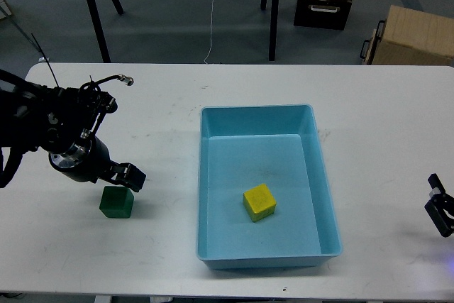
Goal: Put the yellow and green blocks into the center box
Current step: 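Lower the left gripper and grasp the green cube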
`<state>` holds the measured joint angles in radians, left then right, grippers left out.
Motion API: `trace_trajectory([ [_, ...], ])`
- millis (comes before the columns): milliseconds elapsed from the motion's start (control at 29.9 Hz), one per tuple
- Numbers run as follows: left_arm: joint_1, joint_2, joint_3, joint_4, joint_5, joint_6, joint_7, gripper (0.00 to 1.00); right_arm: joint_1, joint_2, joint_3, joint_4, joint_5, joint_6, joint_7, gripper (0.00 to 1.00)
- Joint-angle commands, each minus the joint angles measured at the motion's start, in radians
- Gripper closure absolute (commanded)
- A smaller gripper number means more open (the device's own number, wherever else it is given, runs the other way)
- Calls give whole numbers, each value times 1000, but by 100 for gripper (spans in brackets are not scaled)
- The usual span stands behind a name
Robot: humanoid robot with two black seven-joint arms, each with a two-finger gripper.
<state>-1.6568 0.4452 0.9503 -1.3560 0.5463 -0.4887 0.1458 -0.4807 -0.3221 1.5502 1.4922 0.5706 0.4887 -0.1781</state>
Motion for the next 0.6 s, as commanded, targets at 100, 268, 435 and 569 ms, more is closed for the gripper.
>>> trace_trajectory([
  [100, 60, -10, -27, 35, 18, 0, -2, 0, -6, 0, 8, -1, 0, 0, 0, 2],
  [268, 101, 0, -33, 48, 58, 0, -11, 0, -7, 0, 10, 0, 0, 0, 0, 2],
  [435, 111, 18, -48, 43, 61, 0, -14, 3, -6, 0, 10, 0, 0, 0, 0, 2],
  [569, 111, 12, -68, 44, 70, 0, -12, 26, -4, 0, 10, -1, 0, 0, 0, 2],
])
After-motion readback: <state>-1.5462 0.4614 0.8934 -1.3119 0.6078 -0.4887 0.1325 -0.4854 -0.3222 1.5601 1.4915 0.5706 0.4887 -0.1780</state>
